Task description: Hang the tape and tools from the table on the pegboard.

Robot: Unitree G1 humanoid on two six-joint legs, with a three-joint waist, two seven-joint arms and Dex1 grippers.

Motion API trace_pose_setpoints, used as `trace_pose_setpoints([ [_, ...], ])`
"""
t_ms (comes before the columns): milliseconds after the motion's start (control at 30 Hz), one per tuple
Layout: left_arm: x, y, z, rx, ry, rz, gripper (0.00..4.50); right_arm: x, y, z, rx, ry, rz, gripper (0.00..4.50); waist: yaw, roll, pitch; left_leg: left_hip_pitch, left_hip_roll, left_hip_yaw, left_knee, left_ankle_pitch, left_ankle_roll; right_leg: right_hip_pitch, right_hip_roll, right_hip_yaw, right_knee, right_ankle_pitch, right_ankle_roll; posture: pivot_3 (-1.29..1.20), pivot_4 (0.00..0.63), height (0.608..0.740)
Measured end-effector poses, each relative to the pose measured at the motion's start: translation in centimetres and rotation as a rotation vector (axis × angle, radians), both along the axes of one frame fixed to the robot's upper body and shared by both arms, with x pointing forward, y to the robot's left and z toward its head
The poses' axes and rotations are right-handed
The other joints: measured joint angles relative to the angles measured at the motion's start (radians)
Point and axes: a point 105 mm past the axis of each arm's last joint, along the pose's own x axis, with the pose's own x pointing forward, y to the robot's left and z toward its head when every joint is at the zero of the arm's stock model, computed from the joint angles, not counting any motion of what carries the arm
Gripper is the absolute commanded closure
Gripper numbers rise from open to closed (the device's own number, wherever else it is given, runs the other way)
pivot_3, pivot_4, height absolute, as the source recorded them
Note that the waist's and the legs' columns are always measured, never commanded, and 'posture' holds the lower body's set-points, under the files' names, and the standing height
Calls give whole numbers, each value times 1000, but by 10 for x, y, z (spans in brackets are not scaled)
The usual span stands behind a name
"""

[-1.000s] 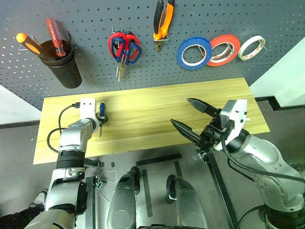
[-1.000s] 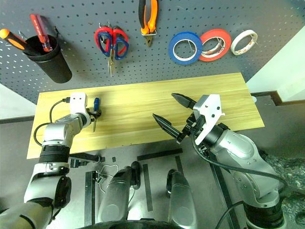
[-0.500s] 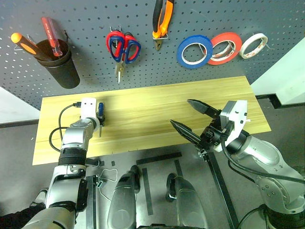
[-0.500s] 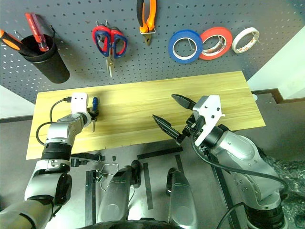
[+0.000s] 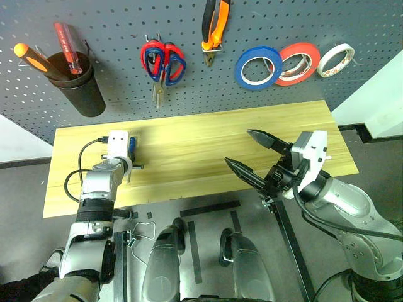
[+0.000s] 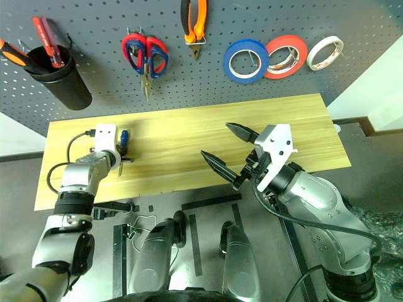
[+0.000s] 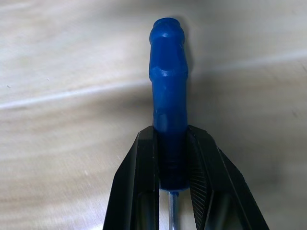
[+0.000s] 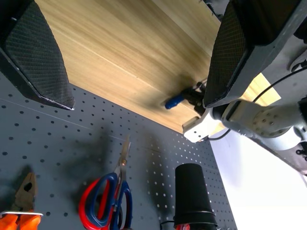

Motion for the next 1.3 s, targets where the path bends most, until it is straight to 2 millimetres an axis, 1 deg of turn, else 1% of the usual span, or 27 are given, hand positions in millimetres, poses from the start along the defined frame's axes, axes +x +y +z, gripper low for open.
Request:
trace_pose_setpoints([
  [67, -5, -8, 0, -3, -7, -19, 4060, 0, 0, 1, 3, -8, 2, 0, 1, 0, 0, 0, 0, 0, 0, 0, 0, 0, 0, 0, 0, 0, 0, 25, 333, 717],
  [100, -9, -13, 2, -7, -17, -28, 4060, 1, -1, 1, 3, -14, 1, 0, 0, -1, -1, 0, 0, 0, 0, 0, 0, 0, 0, 0, 0, 0, 0, 25, 333, 717],
  [133, -12, -19, 5, -9, -33, -41, 4060, 3, -1, 2, 3, -20, -4, 0, 0, -1, -1, 0, 0, 0, 0, -1, -1, 1, 0, 0, 0, 0, 1, 36, 311, 717],
  [300, -31, -52, 11, 37, -78, -158, 4060, 14, -3, 4, 3, -60, -18, 0, 1, -2, -4, 0, -1, 0, 0, 0, -2, 1, 1, -1, 0, 1, 2, 60, 263, 717],
  [367, -37, -70, 16, 62, -106, -226, 4060, 18, -3, 5, 3, -78, -22, 0, 2, -2, -6, 0, -1, 0, 0, 0, -3, 1, 2, -1, 0, 2, 3, 67, 243, 717],
  [433, -39, -84, 25, 92, -157, -289, 4060, 21, -2, 7, 9, -96, -21, 0, 3, -3, -10, -1, -1, 0, 0, 0, -3, 1, 3, -1, 0, 2, 3, 68, 237, 717],
  [467, -40, -89, 30, 109, -189, -318, 4060, 21, -2, 7, 13, -103, -18, 0, 3, -3, -13, -1, -1, 0, 0, 0, -4, 1, 3, -1, 0, 2, 3, 74, 221, 717],
  [567, -42, -106, 52, 137, -327, -399, 4060, 24, -1, 6, 8, -115, -16, 0, 2, -3, -26, -1, -2, 1, 0, 0, -3, 0, 3, -1, 0, 2, 4, 82, 197, 717],
  [600, -44, -113, 62, 150, -392, -435, 4060, 25, -2, 7, 7, -123, -14, 0, 2, -3, -30, -1, -2, 1, 0, 0, -4, 0, 3, -1, -1, 2, 4, 89, 174, 717],
  [667, -47, -120, 75, 170, -494, -477, 4060, 26, -1, 7, 6, -134, -3, 0, 3, -2, -50, -1, -3, 1, 0, 0, -4, 0, 3, -1, -1, 2, 4, 91, 151, 717],
  [833, -58, -116, 96, 235, -711, -489, 4060, 31, -4, 12, 5, -173, 11, 0, 2, -1, -94, 0, -3, 3, 0, 0, -4, 1, 6, -2, -1, 3, 3, 93, 116, 717],
  [900, -61, -112, 110, 261, -820, -466, 4060, 34, -5, 14, 1, -191, 12, 0, 3, -1, -108, 0, -3, 3, 1, 0, -5, 2, 6, -2, -1, 4, 2, 93, 113, 717],
  [967, -66, -107, 129, 290, -952, -433, 4060, 35, -6, 16, -4, -203, 13, 0, 4, -1, -120, 0, -3, 3, 1, 0, -5, 3, 6, -2, -3, 5, 0, 95, 105, 717],
  [1033, -67, -101, 145, 328, -1058, -388, 4060, 36, -7, 16, -5, -208, 16, 0, 5, -1, -132, 0, -3, 3, 1, 0, -5, 3, 6, -2, -3, 5, 0, 96, 102, 717],
  [1133, -62, -89, 175, 386, -1210, -292, 4060, 37, -8, 17, -8, -219, 22, 0, 7, -1, -145, 1, -3, 3, 2, 0, -5, 5, 6, -3, -3, 5, 1, 92, 109, 717],
  [1300, -45, -72, 216, 445, -1363, -176, 4060, 36, -7, 17, -13, -222, 34, 0, 8, -2, -147, 2, -3, 2, 3, 2, -2, 5, 7, -3, -2, 6, 2, 83, 129, 717],
])
